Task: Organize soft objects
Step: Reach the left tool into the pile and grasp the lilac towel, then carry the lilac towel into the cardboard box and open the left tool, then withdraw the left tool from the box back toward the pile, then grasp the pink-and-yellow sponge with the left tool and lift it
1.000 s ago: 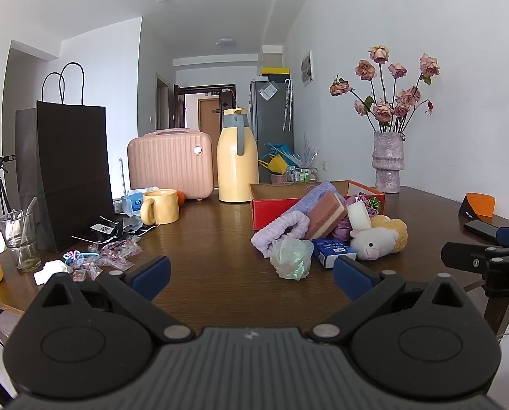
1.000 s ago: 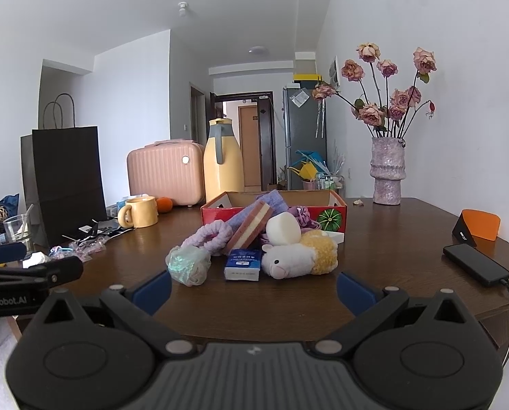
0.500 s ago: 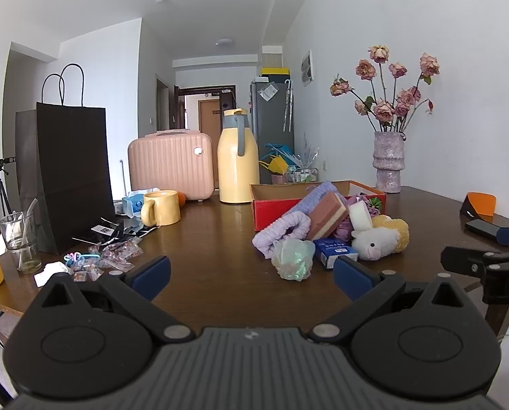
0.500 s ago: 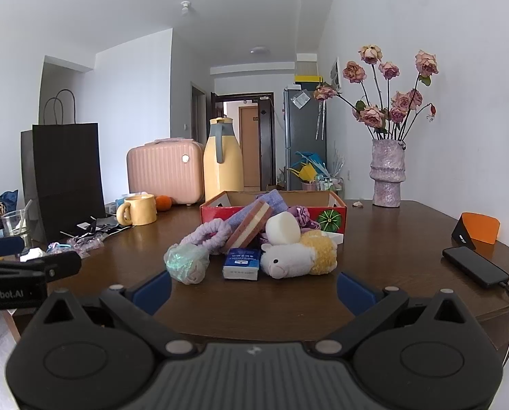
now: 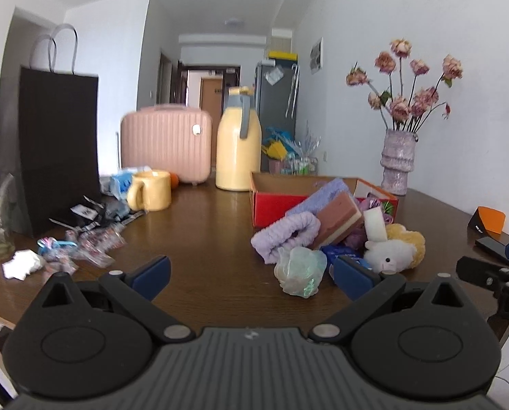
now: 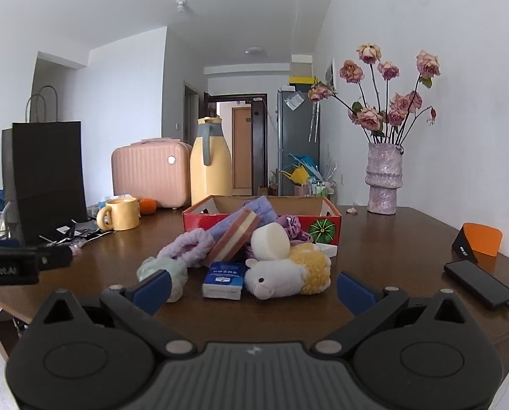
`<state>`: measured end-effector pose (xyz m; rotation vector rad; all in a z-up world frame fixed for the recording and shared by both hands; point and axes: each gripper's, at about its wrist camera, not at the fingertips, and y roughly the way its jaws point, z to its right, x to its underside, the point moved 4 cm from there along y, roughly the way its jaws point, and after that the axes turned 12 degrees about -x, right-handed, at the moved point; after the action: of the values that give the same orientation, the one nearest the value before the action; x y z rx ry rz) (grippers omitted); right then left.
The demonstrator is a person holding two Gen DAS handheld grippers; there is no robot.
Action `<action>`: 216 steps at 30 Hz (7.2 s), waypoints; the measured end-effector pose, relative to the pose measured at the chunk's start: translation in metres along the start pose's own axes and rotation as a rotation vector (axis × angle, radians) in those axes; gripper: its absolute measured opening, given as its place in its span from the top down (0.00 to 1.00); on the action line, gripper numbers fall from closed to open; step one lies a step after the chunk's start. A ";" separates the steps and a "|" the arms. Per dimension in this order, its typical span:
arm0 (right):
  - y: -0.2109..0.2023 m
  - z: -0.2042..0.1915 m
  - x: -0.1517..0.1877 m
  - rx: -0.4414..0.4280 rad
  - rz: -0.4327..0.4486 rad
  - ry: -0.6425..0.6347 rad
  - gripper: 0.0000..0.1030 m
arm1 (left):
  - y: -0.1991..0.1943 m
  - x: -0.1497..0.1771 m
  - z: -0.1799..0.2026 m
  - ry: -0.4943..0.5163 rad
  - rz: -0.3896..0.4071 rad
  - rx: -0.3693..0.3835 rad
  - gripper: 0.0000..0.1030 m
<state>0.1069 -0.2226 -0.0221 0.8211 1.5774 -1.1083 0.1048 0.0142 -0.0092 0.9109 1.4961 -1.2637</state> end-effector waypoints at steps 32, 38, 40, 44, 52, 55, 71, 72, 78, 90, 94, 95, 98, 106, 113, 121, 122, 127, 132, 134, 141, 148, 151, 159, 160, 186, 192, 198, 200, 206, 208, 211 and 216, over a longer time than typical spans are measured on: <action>0.273 -0.017 -0.033 -0.247 -0.298 -0.239 0.78 | 0.253 0.005 0.039 -0.080 -0.363 0.254 0.89; 0.273 -0.013 -0.046 -0.280 -0.245 -0.162 0.93 | 0.250 -0.014 0.036 -0.085 -0.277 0.260 0.94; 0.258 -0.011 -0.056 -0.283 -0.203 -0.149 0.93 | 0.237 -0.027 0.032 -0.096 -0.230 0.259 0.94; 0.210 -0.006 -0.081 -0.285 -0.106 -0.121 0.93 | 0.192 -0.061 0.030 -0.093 -0.122 0.293 0.94; 0.110 0.017 -0.040 -0.238 -0.134 -0.063 0.93 | 0.105 -0.041 0.059 -0.024 -0.120 0.426 0.94; 0.095 0.027 -0.006 -0.212 -0.207 -0.027 0.93 | 0.091 -0.004 0.070 0.026 -0.175 0.465 0.94; 0.071 0.048 0.006 -0.243 -0.163 0.127 0.46 | 0.088 0.019 0.066 0.007 -0.261 0.508 0.51; 0.079 0.050 0.008 -0.231 -0.173 0.142 0.46 | 0.090 0.017 0.069 -0.008 -0.274 0.509 0.51; 0.110 0.056 0.027 -0.232 -0.237 0.199 0.61 | 0.117 0.038 0.085 -0.023 -0.403 0.413 0.54; 0.114 0.053 0.037 -0.263 -0.263 0.226 0.80 | 0.125 0.048 0.084 -0.037 -0.429 0.463 0.81; 0.108 0.052 0.016 -0.274 -0.220 0.206 0.82 | 0.118 0.033 0.087 -0.026 -0.396 0.488 0.81; 0.107 0.052 0.005 -0.278 -0.195 0.194 0.82 | 0.115 0.024 0.087 -0.020 -0.370 0.501 0.81; 0.122 0.058 -0.044 -0.301 -0.130 0.148 0.82 | 0.119 -0.014 0.088 -0.012 -0.279 0.525 0.81; 0.295 0.082 -0.180 -0.298 -0.149 0.042 0.82 | 0.258 -0.147 0.107 0.000 -0.231 0.444 0.81; 0.514 0.120 -0.176 -0.285 -0.462 0.174 0.81 | 0.462 -0.154 0.119 -0.068 -0.472 0.260 0.80; 0.603 0.146 -0.116 -0.300 -0.606 0.379 0.75 | 0.551 -0.118 0.126 0.074 -0.538 0.185 0.71; 0.603 0.146 -0.114 -0.308 -0.600 0.380 0.74 | 0.552 -0.118 0.128 0.085 -0.539 0.179 0.71; 0.594 0.154 -0.119 -0.263 -0.571 0.353 0.64 | 0.550 -0.120 0.136 0.117 -0.516 0.181 0.56; 0.553 0.164 -0.150 -0.225 -0.515 0.333 0.56 | 0.546 -0.128 0.133 0.169 -0.462 0.179 0.48; 0.527 0.171 -0.170 -0.201 -0.482 0.312 0.55 | 0.537 -0.138 0.131 0.172 -0.466 0.181 0.48; 0.400 0.193 -0.236 -0.140 -0.408 0.103 0.35 | 0.459 -0.186 0.117 0.186 -0.442 0.172 0.36; 0.308 0.212 -0.248 -0.078 -0.358 0.114 0.34 | 0.371 -0.225 0.083 0.135 -0.363 0.136 0.35; 0.277 0.204 -0.251 -0.091 -0.316 0.104 0.34 | 0.338 -0.234 0.080 0.134 -0.331 0.131 0.33; 0.186 0.163 -0.208 -0.149 -0.160 0.015 0.26 | 0.218 -0.194 0.062 0.097 -0.122 0.165 0.21; 0.175 0.158 -0.200 -0.153 -0.144 0.016 0.25 | 0.199 -0.181 0.060 0.091 -0.086 0.153 0.19; 0.030 0.053 0.007 -0.122 -0.121 -0.040 0.15 | 0.072 0.024 0.027 0.106 -0.104 0.188 0.06; 0.060 0.059 -0.001 -0.130 -0.133 -0.029 0.17 | 0.101 0.025 0.039 0.079 -0.155 0.196 0.09; 0.101 0.066 -0.018 -0.154 -0.128 0.025 0.22 | 0.135 0.024 0.053 0.087 -0.175 0.206 0.13; 0.115 0.065 -0.026 -0.183 -0.119 0.048 0.24 | 0.150 0.021 0.054 0.077 -0.190 0.193 0.14; 0.176 0.058 -0.048 -0.239 -0.136 0.125 0.44 | 0.203 -0.014 0.038 -0.115 -0.246 0.350 0.26; 0.197 0.055 -0.052 -0.240 -0.158 0.147 0.49 | 0.235 -0.021 0.040 -0.138 -0.306 0.351 0.40; 0.223 0.047 -0.053 -0.241 -0.184 0.140 0.56 | 0.279 -0.019 0.045 -0.186 -0.451 0.397 0.42; 0.243 0.046 -0.045 -0.206 -0.221 0.148 0.67 | 0.318 -0.001 0.054 -0.315 -0.627 0.504 0.62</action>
<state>0.3539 -0.1800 -0.0456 0.6127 1.9075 -1.0351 0.4150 0.0222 -0.0980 0.5065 1.2644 -2.1997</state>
